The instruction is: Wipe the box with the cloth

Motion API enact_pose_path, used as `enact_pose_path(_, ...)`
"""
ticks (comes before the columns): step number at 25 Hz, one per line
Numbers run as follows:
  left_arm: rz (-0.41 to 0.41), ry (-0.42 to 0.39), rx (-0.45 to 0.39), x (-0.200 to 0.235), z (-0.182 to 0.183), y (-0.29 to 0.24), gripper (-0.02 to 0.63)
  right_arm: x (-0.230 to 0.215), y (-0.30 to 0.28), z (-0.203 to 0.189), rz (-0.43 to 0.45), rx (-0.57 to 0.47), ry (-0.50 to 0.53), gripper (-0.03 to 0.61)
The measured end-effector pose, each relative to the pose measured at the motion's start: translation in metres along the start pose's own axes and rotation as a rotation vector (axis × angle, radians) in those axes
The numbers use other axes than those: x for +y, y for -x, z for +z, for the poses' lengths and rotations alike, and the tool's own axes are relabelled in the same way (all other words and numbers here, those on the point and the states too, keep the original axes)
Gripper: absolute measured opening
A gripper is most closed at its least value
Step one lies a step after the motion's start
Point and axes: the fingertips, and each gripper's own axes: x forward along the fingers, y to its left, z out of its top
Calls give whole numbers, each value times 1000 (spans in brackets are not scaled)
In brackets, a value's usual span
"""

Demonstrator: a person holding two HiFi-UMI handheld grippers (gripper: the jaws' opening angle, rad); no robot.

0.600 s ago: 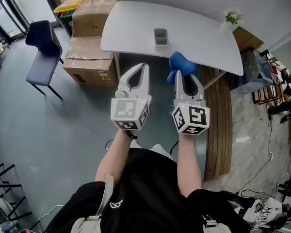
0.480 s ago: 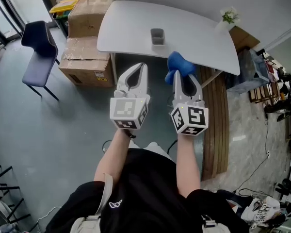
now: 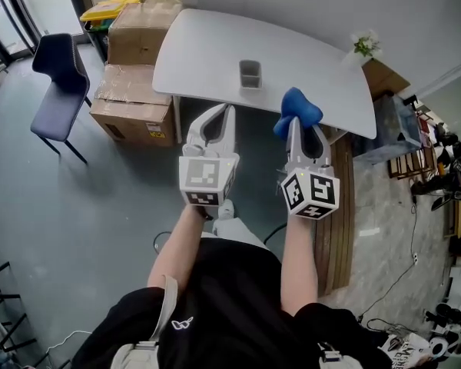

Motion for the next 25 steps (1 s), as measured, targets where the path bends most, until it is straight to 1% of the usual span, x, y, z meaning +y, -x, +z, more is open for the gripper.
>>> enact_pose_path(6, -33, -75, -11, 4, -2, -47, 0, -18, -52, -3, 38, -38, -27, 54)
enact_pose_path(8, -29, -103, -6, 8, -2, -68, 0, -26, -74, -5, 54, -46, -41, 54)
enact_pose_path(12, -7, -132, 14, 19, -4, -118, 0, -53, -125, -5, 81, -53, -71, 54)
enact_pose_path(14, -1, -160, 40, 24, -13, -142, 0, -66, -149, -11, 94, -48, -87, 54)
enact_pose_path(19, 5, -228, 166, 42, -50, -210, 0, -106, -213, -34, 98, -8, -104, 54)
enact_pose_path(25, -4, -256, 236, 43, -82, -280, 0, -160, -274, -51, 137, 7, -127, 54)
